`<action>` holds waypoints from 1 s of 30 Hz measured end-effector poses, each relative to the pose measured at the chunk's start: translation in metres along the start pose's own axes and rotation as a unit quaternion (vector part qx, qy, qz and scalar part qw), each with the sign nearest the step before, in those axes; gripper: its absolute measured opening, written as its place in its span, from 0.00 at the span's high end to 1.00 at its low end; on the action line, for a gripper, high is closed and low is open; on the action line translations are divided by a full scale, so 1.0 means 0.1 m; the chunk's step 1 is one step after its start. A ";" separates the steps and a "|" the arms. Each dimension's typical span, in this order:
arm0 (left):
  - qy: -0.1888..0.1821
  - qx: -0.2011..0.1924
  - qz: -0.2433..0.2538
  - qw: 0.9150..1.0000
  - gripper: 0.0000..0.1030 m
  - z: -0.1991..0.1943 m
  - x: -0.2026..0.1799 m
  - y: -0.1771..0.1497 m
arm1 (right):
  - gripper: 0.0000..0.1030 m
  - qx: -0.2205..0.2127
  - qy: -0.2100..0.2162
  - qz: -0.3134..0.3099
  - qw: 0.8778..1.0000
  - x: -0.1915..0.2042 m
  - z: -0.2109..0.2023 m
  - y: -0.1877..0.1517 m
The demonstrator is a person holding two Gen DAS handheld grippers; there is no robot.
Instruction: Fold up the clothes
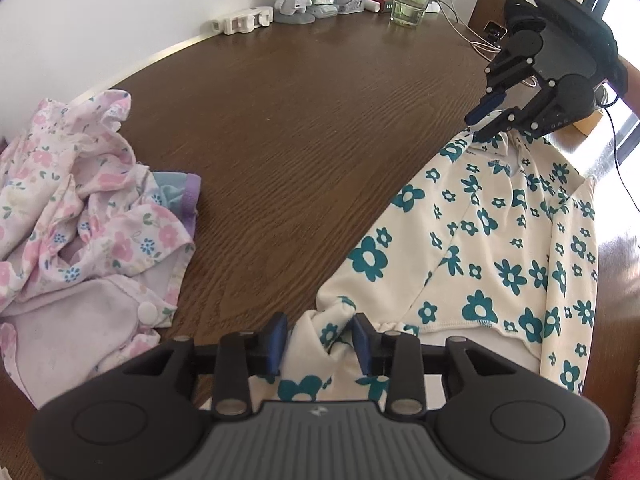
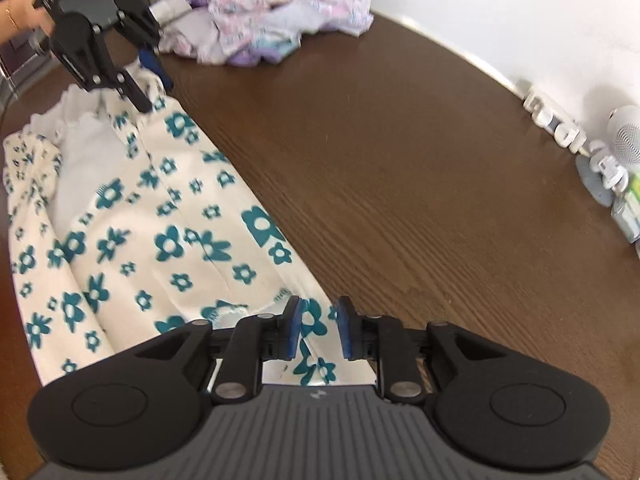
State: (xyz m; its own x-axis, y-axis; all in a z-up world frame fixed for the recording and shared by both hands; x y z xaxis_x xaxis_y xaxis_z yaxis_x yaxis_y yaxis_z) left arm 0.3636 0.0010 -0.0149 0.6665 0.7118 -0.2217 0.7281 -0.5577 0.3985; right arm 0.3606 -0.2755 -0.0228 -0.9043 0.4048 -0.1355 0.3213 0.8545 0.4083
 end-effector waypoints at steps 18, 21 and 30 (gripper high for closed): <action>0.102 -0.187 0.138 0.967 0.88 -0.50 -0.64 -0.55 | 0.96 -0.052 -0.147 -0.074 0.985 0.52 -0.30 -0.03; 0.134 -0.214 0.184 0.950 0.88 -0.60 -0.91 -0.83 | 0.96 -0.058 -0.203 -0.112 0.971 0.83 -0.42 -0.11; 0.191 -0.209 0.255 0.924 0.88 -0.53 -1.45 -1.45 | 0.97 -0.073 -0.277 -0.151 0.946 1.71 -0.45 -0.43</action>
State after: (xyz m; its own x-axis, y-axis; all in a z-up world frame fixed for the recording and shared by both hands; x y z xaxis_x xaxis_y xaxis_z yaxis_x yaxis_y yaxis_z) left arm 0.1526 0.0017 0.0064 0.7431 0.5446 0.3889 0.1555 -0.7058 0.6912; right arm 0.1792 -0.2577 -0.0229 -0.6492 0.2928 -0.7020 -0.0074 0.9204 0.3908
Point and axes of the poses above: each gripper's, at about its wrist camera, not at the fingertips, and z roughly the way its jaws point, x to its left, y to its top, the point moved 5 cm from there along z, roughly the way its jaws point, and after that the axes turned 15 degrees about -z, right-handed, at the moved point
